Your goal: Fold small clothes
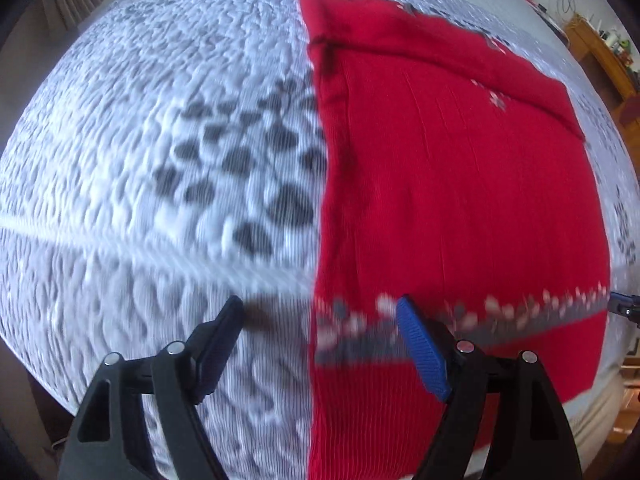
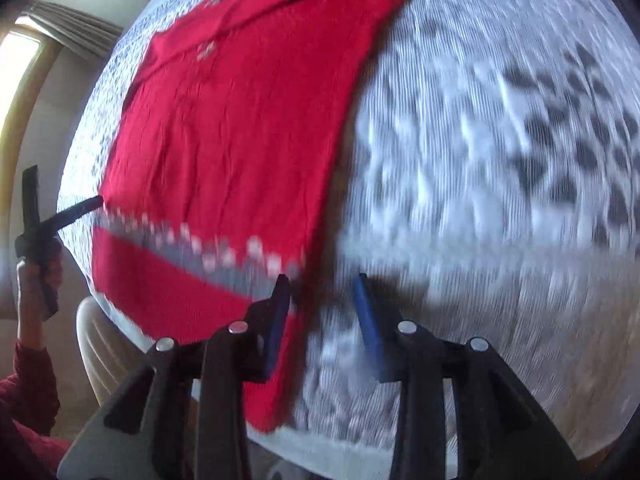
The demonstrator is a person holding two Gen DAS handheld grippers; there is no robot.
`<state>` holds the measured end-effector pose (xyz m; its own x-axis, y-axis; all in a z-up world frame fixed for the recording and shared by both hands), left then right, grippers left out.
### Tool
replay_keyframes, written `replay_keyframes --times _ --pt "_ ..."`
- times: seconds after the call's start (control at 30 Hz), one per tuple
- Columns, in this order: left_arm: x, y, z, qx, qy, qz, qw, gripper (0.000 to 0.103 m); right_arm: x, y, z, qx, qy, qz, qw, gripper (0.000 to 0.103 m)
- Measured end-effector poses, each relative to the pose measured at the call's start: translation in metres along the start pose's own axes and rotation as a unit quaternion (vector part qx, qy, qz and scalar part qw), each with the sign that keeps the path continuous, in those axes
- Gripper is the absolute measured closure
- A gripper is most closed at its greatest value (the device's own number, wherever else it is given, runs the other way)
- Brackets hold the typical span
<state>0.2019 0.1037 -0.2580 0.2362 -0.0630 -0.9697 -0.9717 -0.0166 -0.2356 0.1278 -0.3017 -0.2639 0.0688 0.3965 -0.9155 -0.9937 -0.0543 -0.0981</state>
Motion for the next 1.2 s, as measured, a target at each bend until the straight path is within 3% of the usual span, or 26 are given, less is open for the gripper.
replay_keyframes --times 0.2,0.47,0.53,0.57,0.63,0.7,0.73,0.8,1.0,1.2 --pt "-0.006 0.039 -0.005 -0.009 0.021 0.011 0.9997 0.023 0.005 0.051 0.016 0.004 -0.018 0.015 1.000 0.068" --pt "-0.009 0.076 -0.019 0.007 0.038 0.026 0.9989 0.027 0.015 0.073 0.033 -0.013 -0.024 0.027 0.999 0.069" --pt "-0.010 0.083 -0.022 0.010 0.037 0.031 0.9988 0.038 0.017 0.076 0.035 -0.015 -0.028 0.028 0.999 0.089" --pt "-0.011 0.088 -0.023 0.010 0.036 0.030 0.9989 0.048 0.018 0.076 0.038 -0.014 -0.035 0.029 0.999 0.094" --pt "-0.013 0.091 -0.021 0.000 0.041 0.032 0.9986 0.066 0.016 0.076 0.042 -0.013 -0.044 0.025 0.999 0.095" --pt "-0.014 0.102 -0.024 -0.022 0.067 0.038 0.9968 0.093 0.012 0.074 0.046 -0.018 -0.048 0.018 0.999 0.095" --pt "-0.016 0.104 -0.024 -0.042 0.091 0.043 0.9940 0.094 0.009 0.073 0.050 -0.019 -0.053 0.014 0.998 0.096" --pt "-0.019 0.107 -0.010 -0.060 0.102 0.042 0.9921 0.095 0.001 0.070 0.054 -0.023 -0.063 0.006 0.998 0.096" --pt "-0.045 0.074 -0.004 -0.081 0.145 0.009 0.9861 0.096 -0.033 0.047 0.061 -0.017 -0.115 -0.027 0.993 0.096" --pt "-0.050 0.011 0.000 -0.085 0.148 -0.023 0.9851 0.095 -0.055 -0.008 0.046 -0.006 -0.114 -0.056 0.992 0.096"
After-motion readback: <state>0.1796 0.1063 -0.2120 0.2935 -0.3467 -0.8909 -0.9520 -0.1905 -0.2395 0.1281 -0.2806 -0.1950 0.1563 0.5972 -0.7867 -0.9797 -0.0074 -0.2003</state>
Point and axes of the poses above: each gripper's, at about its wrist camera, not at the fingertips, and x roughly the way its jaws point, z to its left, y to its underside, the point moved 9 cm from there along x, roughly the way its jaws point, and after that the axes turned 2 degrees about -z, right-handed, at the moved point
